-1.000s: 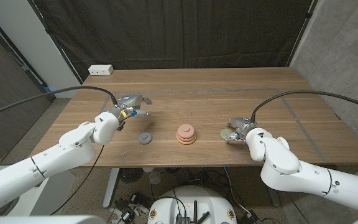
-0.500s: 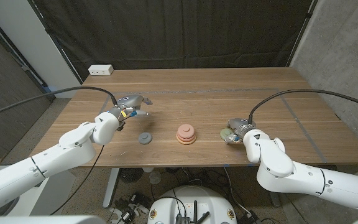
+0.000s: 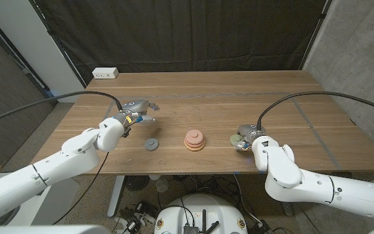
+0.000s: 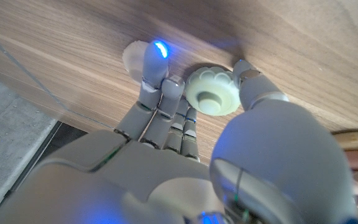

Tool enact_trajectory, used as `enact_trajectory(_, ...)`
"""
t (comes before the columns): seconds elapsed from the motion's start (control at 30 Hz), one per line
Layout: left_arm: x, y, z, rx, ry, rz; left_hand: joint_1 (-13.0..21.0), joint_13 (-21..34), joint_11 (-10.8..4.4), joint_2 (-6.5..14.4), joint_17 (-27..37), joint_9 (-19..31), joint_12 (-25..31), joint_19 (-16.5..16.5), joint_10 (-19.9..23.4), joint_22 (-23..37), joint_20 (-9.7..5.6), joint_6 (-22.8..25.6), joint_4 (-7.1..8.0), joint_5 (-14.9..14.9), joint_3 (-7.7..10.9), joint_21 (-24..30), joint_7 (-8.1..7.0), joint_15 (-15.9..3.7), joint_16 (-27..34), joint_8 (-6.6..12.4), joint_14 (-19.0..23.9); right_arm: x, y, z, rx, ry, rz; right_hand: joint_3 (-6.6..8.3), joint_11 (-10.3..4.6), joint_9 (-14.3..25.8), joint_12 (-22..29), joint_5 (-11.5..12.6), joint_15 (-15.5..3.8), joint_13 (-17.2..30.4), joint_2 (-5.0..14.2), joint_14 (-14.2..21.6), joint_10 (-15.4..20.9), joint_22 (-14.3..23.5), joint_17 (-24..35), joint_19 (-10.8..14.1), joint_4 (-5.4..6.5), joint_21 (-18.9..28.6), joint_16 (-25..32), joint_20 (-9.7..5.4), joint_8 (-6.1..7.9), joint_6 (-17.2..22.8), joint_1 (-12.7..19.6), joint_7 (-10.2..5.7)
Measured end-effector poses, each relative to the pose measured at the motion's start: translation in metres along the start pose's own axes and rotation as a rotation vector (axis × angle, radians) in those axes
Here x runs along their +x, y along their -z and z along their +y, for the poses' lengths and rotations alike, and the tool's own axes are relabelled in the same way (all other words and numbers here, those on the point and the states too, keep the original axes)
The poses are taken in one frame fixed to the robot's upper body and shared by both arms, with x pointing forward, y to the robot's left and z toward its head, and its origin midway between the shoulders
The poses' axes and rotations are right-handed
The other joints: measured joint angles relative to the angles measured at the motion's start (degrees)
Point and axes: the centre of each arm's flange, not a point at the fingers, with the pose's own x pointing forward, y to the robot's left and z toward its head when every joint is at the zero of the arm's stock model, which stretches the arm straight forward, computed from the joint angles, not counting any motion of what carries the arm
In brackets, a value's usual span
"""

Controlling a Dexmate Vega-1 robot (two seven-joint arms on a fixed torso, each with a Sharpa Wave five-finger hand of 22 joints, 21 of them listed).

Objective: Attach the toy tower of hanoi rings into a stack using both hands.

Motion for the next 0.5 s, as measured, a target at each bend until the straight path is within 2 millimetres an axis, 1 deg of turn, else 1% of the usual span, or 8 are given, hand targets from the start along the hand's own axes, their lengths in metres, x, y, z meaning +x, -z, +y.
enact_trajectory(0.07,-0.0004,0.0001,-0.0007,-0.001,0.001,0.000,0.00,-0.11,0.00,0.00,0.22,0.23,0.00,0.00,0.00,0.00,0.00,0.05,0.01,0.00,0.31,0.00,0.05,0.00,0.01,0.00,0.00,0.0005,-0.0005,0.0005,-0.003,-0.002,0.001,0.01,-0.18,0.00,0.00,0.00,0.00,0.00,0.00,0.00,0.18,0.00,0.23,0.00,0.01,0.00,0.00,0.00,0.04,0.26,0.00,-0.26)
enact_trajectory(0.17,-0.0007,0.0005,-0.0009,-0.002,0.002,0.000,-0.31,-0.10,-0.22,0.31,0.20,0.29,0.00,0.00,0.23,0.00,0.00,0.05,0.01,0.00,0.31,0.00,0.05,0.00,0.01,0.00,0.00,0.0009,-0.0010,0.0009,-0.005,-0.004,0.001,0.02,-0.28,0.00,0.40,0.43,0.00,0.00,0.24,0.00,0.72,0.00,0.26,0.00,0.02,0.00,0.00,0.00,0.04,0.27,-0.21,-0.26)
enact_trajectory(0.2,-0.0008,0.0006,-0.0010,-0.002,0.002,0.001,-0.31,-0.05,-0.21,0.31,0.23,0.29,0.00,0.00,0.23,0.00,0.00,0.05,0.01,0.00,0.31,0.00,0.05,0.00,0.01,0.00,0.00,0.0010,-0.0011,0.0011,-0.005,-0.004,0.001,0.02,-0.37,0.00,0.40,0.44,0.00,0.00,0.54,0.00,0.81,0.01,0.26,0.00,0.02,0.00,0.00,0.00,0.04,0.27,0.08,-0.26)
enact_trajectory(0.27,-0.0012,0.0009,-0.0016,-0.002,0.003,0.001,-0.31,0.04,-0.07,0.31,0.26,0.29,0.00,0.00,0.56,0.00,0.00,0.06,0.01,0.00,0.31,0.00,0.04,0.00,0.01,0.00,0.00,0.0012,-0.0013,0.0013,-0.006,-0.005,0.002,0.02,-0.39,0.00,0.40,0.45,0.00,0.04,0.54,0.00,0.83,0.00,0.26,0.00,0.02,0.00,0.00,0.00,0.04,0.29,0.08,-0.29)
enact_trajectory(0.4,-0.0015,0.0012,-0.0022,-0.003,0.005,0.002,-0.31,0.05,-0.07,0.31,0.26,0.29,0.00,0.00,0.56,0.00,0.00,0.10,0.01,0.00,0.31,0.00,0.01,0.00,-0.21,0.00,0.00,0.0020,-0.0019,0.0019,-0.008,-0.007,0.002,-0.11,-1.11,0.00,0.38,0.45,-0.12,0.25,0.54,0.35,1.55,0.00,0.33,0.00,-0.11,0.00,0.00,0.00,0.26,0.93,0.08,-0.92)
enact_trajectory(0.5,-0.0018,0.0013,-0.0029,-0.005,0.007,0.002,-0.31,0.04,-0.07,0.31,0.43,0.29,0.00,0.00,0.56,0.00,0.00,0.18,0.01,0.00,0.33,0.00,-0.08,-0.22,-0.21,0.00,0.22,0.0028,-0.0025,0.0034,-0.010,-0.011,-0.001,-0.14,-1.23,0.00,0.62,0.45,-0.12,0.26,0.70,0.35,2.06,0.00,0.46,0.07,-0.14,0.00,0.00,0.07,0.43,1.29,0.25,-1.29)
